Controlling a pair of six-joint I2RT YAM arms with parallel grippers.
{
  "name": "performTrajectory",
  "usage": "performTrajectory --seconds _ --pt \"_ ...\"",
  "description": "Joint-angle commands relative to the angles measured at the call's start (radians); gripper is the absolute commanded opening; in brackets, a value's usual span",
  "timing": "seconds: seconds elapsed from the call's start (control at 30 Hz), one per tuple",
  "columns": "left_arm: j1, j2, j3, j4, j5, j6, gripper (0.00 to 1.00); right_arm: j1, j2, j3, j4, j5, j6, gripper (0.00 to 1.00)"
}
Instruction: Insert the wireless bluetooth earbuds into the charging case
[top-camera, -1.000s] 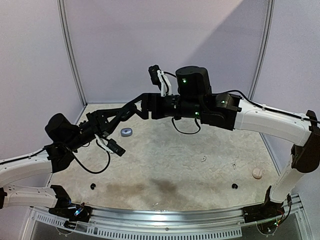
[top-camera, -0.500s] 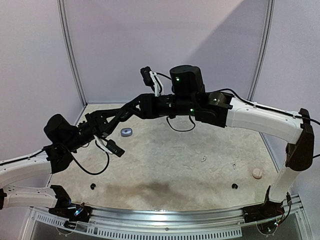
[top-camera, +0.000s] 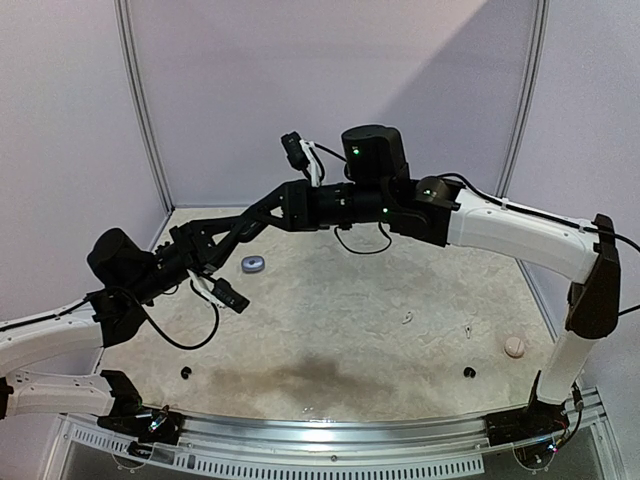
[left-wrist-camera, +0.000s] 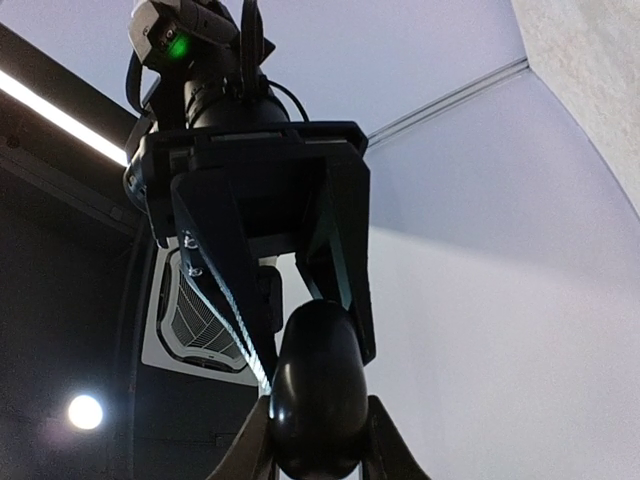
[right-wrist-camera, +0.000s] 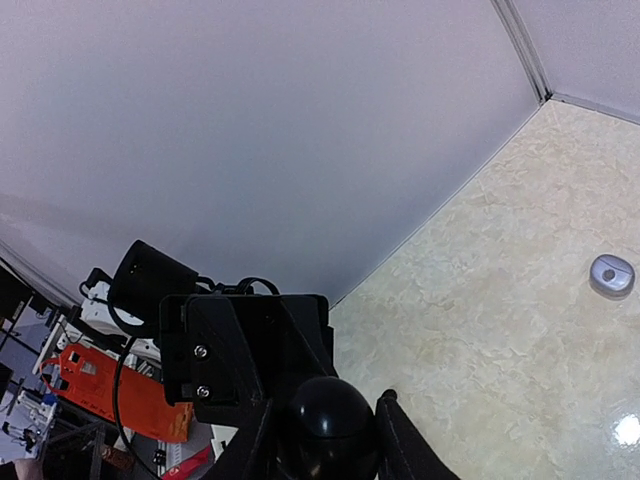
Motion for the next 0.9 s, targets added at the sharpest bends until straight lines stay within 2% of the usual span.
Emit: performTrajectory --seconds 0.0,0.13,0.27,0.4,0.63,0.77,0.87 --pt "-0.017 0.008 0.010 -0.014 -0.004 0.084 0.00 -0.002 0.058 0.023 -0.014 -0.109 0.080 0.33" --pt "-0.017 0.011 0.014 -0.020 -0.009 0.092 0.00 -0.017 0.057 0.000 0.021 -0.131 0.129 0.28" --pt "-0.017 0.012 0.014 -0.023 -0.004 0.094 0.00 -0.019 0.058 -0.009 0.060 -0.153 0.160 0.15" --pt "-0.017 0.017 0.022 -0.027 -0.008 0.098 0.00 -0.020 0.079 0.005 0.075 -0.223 0.190 0.28" --pt "-0.017 0.020 0.030 -0.031 -0.011 0.104 0.00 -0.021 0.100 0.010 0.061 -0.226 0.212 0.28" --pt "-0.017 0.020 0.029 -0.034 -0.007 0.110 0.00 -0.020 0.101 0.011 0.067 -0.229 0.221 0.39" --pt "-0.017 0.019 0.029 -0.037 -0.008 0.110 0.00 -0.021 0.100 0.010 0.067 -0.231 0.225 0.40"
